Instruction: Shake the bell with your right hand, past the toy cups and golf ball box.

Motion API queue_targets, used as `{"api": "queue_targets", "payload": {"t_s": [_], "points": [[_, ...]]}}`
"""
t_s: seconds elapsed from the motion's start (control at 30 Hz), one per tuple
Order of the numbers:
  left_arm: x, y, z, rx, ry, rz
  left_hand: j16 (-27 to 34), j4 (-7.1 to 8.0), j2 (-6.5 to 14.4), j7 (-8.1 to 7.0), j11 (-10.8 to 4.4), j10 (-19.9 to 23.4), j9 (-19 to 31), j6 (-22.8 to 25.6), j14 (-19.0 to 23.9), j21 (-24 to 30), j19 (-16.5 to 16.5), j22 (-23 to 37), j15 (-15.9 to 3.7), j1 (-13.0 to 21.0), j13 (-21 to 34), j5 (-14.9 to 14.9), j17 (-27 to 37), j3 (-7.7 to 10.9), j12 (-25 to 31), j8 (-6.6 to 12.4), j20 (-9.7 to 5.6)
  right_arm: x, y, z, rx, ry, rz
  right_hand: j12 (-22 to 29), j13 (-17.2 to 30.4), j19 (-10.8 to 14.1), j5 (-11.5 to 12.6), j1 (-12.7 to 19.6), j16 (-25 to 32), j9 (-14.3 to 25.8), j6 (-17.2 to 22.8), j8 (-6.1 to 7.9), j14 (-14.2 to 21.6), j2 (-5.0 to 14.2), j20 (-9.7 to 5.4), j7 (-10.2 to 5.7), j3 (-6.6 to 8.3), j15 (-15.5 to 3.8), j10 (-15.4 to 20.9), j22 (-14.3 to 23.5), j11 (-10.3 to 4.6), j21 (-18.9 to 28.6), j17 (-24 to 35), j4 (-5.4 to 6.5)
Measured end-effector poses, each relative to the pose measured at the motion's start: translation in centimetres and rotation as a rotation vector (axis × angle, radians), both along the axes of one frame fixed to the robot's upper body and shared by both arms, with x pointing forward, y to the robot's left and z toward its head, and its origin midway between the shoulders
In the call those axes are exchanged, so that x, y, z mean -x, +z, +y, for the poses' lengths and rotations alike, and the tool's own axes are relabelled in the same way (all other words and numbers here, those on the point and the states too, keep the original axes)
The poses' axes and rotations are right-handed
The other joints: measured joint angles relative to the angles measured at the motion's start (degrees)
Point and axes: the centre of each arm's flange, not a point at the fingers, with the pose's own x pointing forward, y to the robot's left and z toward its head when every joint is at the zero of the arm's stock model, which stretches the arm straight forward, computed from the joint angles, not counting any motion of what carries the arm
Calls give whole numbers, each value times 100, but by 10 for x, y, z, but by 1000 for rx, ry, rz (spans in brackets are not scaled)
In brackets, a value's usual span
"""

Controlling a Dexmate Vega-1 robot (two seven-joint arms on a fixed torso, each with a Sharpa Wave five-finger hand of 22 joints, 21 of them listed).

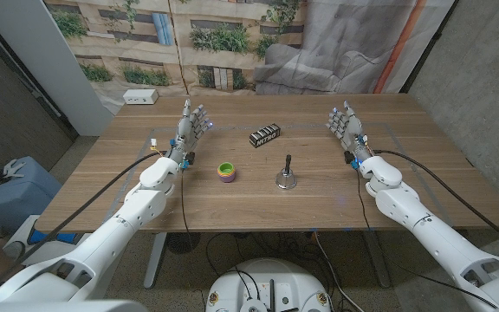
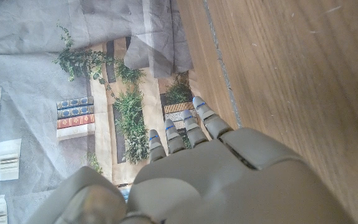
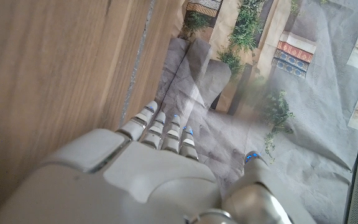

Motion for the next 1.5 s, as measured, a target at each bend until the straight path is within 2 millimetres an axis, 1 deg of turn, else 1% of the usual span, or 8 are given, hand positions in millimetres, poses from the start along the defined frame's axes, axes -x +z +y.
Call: {"api": "queue_targets", "payload": {"t_s": [0.4, 0.5, 0.57, 0.73, 0.9, 0.93, 1.27, 1.5], "points": [[0, 0, 0, 0, 0, 0, 0, 0, 0, 1, 1, 0, 0, 0, 0, 0, -1, 0, 0, 0, 0, 0, -1, 0, 0, 3, -1, 9, -7, -1, 27, -1, -21, 0, -17, -40, 0, 11, -1, -15, 0, 0, 0, 11, -40, 0, -1, 0, -1, -1, 0, 0, -45, 0], [0, 0, 0, 0, 0, 0, 0, -1, 0, 1, 1, 0, -1, 0, 0, 0, -1, -1, 0, 0, -1, 0, -1, 0, 0, 3, -1, 12, -8, 1, 30, -5, -31, 0, -17, -40, 0, 11, -1, -4, 54, 0, 0, 11, -40, 51, 30, 0, -1, -1, 0, 0, -81, -34], [0, 0, 0, 0, 0, 0, 0, -1, 0, 1, 1, 0, -1, 0, 0, 0, -1, -1, 0, 0, -1, 0, -1, 0, 0, 3, -1, 13, -9, 1, 30, -7, -34, 19, -17, -40, 0, 11, -1, 0, 103, 45, 0, 10, -40, 21, 20, 0, -1, -11, 0, 22, -98, -44], [0, 0, 0, 0, 0, 0, 0, -1, -1, 1, 1, 0, -1, 0, -1, 0, -1, -1, 0, 0, -1, 0, -1, 0, 0, 3, -1, 17, -11, 0, 39, -12, -42, 22, -43, -82, 0, 64, -1, 0, 103, 45, -1, -43, -81, 21, 14, 0, -1, -16, 0, 22, -148, -96], [0, 0, 0, 0, 0, 0, 0, -1, -1, 2, 1, 0, -1, 0, -1, 0, -2, -1, 0, 0, -1, 0, -1, 0, 0, 3, -1, 22, -12, -1, 63, -18, -59, 22, -43, -84, 0, 143, -1, 0, 63, 45, -1, -122, -79, 53, 0, 0, -1, -16, 0, 22, -201, -209], [0, 0, 0, 0, 0, 0, 0, -1, -1, 2, 1, 0, -1, 0, -1, 0, -2, -1, 0, 0, -1, 0, -1, 0, 0, 3, -1, 23, -12, -1, 70, -20, -63, 22, -43, -105, 0, 191, -1, 0, 35, 45, -1, -170, -57, 20, 4, 0, -1, -16, 0, 22, -214, -249], [0, 0, 0, 0, 0, 0, 0, -1, -1, 2, -19, -22, -1, 0, -1, 0, -2, -1, 0, 0, -1, 0, -2, 0, 0, 3, -1, 36, -10, -2, 150, -32, -109, 22, -43, -144, 0, 396, -2, -1, -165, 16, -74, -375, -18, 101, -11, 73, -3, -16, -2, 22, -315, -498], [0, 0, 0, 0, 0, 0, 0, -1, -1, 2, -19, -21, -2, 0, -1, 0, -2, -2, 0, 0, -1, 0, -2, -1, 0, 3, -1, 43, -12, -4, 188, -34, -119, 22, -43, -226, 0, 531, -2, 27, -302, -5, -105, -510, 64, 175, -25, 104, -2, -15, -64, 22, -383, -642]]}}
